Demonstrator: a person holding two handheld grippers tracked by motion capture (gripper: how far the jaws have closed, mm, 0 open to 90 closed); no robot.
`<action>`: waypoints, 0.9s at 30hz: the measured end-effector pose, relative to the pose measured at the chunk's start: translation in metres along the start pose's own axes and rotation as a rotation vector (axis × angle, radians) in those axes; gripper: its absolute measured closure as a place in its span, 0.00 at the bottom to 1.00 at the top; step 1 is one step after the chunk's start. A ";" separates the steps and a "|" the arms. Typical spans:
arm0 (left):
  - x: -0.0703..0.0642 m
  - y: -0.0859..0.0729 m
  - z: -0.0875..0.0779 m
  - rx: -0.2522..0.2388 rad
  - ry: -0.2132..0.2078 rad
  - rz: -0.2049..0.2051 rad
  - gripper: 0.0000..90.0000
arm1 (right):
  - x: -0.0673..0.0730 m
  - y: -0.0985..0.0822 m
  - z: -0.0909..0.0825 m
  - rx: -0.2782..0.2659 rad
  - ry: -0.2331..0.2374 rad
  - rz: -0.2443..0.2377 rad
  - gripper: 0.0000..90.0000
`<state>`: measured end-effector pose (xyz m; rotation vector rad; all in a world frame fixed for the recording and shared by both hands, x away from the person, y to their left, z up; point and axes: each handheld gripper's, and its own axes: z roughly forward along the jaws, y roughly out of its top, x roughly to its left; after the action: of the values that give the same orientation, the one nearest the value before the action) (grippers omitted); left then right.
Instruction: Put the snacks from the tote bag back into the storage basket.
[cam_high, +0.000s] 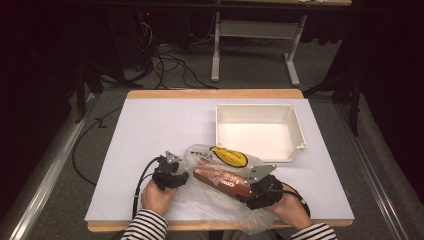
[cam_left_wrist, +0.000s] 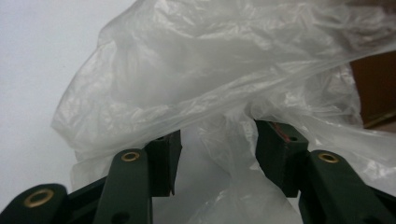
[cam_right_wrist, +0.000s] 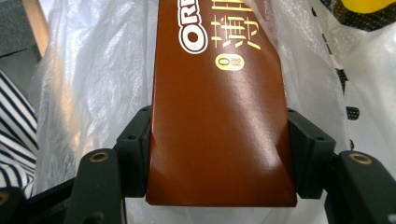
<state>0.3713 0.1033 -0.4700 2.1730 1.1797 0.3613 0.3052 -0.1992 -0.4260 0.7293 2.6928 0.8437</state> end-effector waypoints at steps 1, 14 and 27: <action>0.000 0.000 0.000 0.000 0.003 0.000 0.59 | 0.000 0.000 -0.001 0.000 0.003 0.001 0.42; 0.008 0.002 0.000 0.010 0.065 -0.026 0.60 | 0.006 -0.001 -0.012 -0.027 0.011 -0.032 0.42; 0.011 0.002 -0.001 0.022 0.088 -0.038 0.57 | 0.003 -0.001 -0.022 -0.077 0.013 -0.008 0.42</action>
<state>0.3782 0.1123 -0.4687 2.1698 1.2775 0.4334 0.2949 -0.2087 -0.4087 0.6973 2.6559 0.9481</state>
